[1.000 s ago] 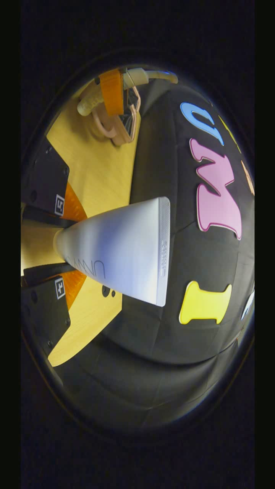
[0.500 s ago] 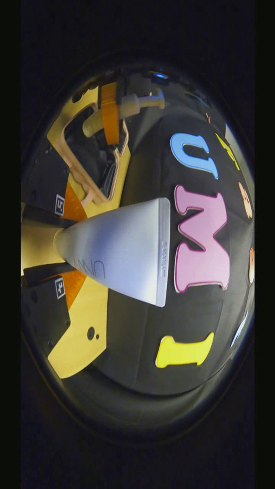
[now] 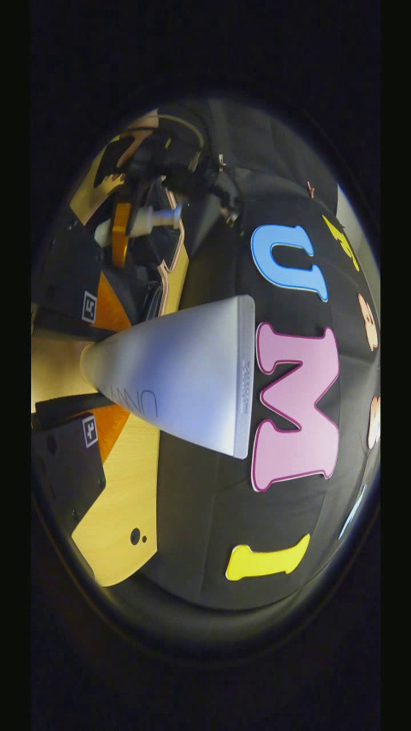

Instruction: First open the suitcase, pack the skin care products into it, and then close the suitcase.

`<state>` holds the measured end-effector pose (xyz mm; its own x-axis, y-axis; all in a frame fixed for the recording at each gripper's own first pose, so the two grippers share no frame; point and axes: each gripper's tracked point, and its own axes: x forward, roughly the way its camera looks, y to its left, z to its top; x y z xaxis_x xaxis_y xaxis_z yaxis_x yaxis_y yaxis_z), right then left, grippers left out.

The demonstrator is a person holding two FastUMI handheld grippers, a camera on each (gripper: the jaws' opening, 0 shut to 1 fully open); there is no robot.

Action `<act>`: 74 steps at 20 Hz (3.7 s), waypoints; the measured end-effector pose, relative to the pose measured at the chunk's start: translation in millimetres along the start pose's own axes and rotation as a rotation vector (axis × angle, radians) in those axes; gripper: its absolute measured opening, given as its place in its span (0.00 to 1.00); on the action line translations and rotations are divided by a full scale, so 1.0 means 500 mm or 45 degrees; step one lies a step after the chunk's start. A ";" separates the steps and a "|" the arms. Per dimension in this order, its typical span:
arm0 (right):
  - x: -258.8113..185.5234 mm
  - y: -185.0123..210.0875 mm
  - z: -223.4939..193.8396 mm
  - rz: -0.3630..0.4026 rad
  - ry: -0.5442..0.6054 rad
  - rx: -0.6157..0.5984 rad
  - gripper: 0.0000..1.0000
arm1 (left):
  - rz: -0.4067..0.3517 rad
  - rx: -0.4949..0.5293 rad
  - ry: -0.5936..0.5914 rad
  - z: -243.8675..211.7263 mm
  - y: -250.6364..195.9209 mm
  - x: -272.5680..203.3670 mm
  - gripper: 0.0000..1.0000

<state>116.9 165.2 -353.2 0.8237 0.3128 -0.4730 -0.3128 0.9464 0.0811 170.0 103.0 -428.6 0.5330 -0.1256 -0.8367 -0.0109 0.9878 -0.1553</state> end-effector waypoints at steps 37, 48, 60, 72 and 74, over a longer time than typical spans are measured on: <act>0.161 0.245 -0.275 -0.143 0.746 0.166 0.49 | 0.217 -0.201 -0.417 0.115 0.375 -0.342 0.86; 0.106 0.268 -0.109 -0.143 0.477 0.217 0.85 | 0.401 -0.227 -0.452 0.111 0.594 -0.353 0.86; -0.107 0.104 -0.032 -0.301 0.269 0.020 0.96 | 0.439 -0.174 -0.046 0.115 0.800 -0.170 0.83; -0.169 0.090 -0.087 -0.295 0.324 0.023 0.96 | 0.294 -0.172 0.263 0.072 0.772 -0.107 0.40; -0.170 0.086 -0.084 -0.288 0.310 0.033 0.96 | 0.332 -0.206 0.224 0.077 0.773 -0.103 0.24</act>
<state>13.6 175.8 -346.4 0.7323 0.0690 -0.6774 -0.1201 0.9923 -0.0288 171.1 494.6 -425.2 0.3410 0.1009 -0.9346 -0.2685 0.9632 0.0060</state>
